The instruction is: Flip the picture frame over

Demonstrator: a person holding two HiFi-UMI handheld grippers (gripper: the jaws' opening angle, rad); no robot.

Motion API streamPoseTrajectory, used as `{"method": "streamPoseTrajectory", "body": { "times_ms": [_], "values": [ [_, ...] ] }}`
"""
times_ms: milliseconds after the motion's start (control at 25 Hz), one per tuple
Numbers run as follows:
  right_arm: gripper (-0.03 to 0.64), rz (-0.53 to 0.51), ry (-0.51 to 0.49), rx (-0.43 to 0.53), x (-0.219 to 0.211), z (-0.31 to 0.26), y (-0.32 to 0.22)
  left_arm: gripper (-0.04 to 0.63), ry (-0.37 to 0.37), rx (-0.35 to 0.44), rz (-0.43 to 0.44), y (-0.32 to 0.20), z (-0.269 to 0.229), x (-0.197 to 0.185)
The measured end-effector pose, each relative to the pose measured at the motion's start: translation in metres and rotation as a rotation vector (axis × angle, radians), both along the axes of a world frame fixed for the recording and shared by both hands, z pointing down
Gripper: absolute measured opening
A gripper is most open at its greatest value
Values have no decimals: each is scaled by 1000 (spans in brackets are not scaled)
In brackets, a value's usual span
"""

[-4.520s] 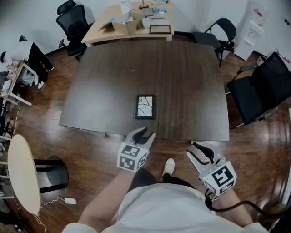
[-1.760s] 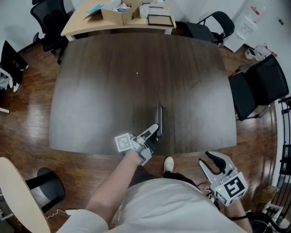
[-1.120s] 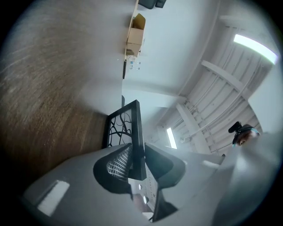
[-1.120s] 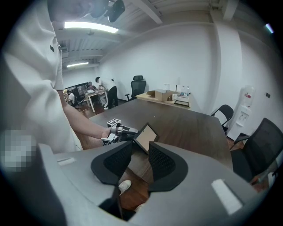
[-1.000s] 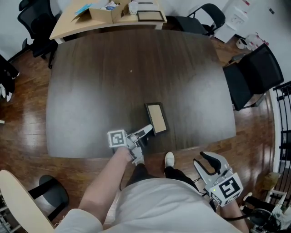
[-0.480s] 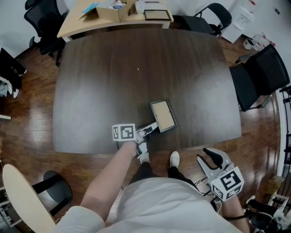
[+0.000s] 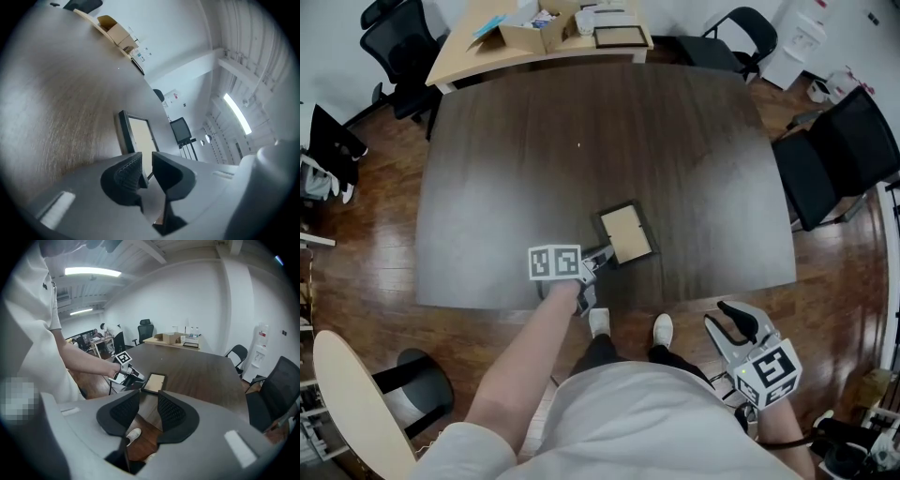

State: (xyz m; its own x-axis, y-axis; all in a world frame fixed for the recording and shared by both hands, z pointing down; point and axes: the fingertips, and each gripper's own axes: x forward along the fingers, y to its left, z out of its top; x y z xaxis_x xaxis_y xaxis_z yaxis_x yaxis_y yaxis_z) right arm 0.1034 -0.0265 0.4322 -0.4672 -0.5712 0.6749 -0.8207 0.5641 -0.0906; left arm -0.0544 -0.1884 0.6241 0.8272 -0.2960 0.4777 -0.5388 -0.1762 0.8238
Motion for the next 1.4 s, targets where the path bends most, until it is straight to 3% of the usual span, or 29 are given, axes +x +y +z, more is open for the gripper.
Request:
{"method": "streamPoseTrajectory", "body": {
  "times_ms": [400,840,1120,1240,1400],
  "values": [
    [126,-69,-72,45,38,1,12,64,-113,84,-44,18,-38,6],
    [126,-238,-160,73,55,13,28,64,-176,239,-104,138,-125,17],
    [124,-234,-183,157,40,-8,59,61,-157,438,-21,217,-177,7],
    [124,-223,-184,197,32,-17,86,60,-121,516,-22,254,-202,-2],
    [124,-202,-157,230,10,-16,137,58,-143,607,-9,318,-211,-23]
  ]
}}
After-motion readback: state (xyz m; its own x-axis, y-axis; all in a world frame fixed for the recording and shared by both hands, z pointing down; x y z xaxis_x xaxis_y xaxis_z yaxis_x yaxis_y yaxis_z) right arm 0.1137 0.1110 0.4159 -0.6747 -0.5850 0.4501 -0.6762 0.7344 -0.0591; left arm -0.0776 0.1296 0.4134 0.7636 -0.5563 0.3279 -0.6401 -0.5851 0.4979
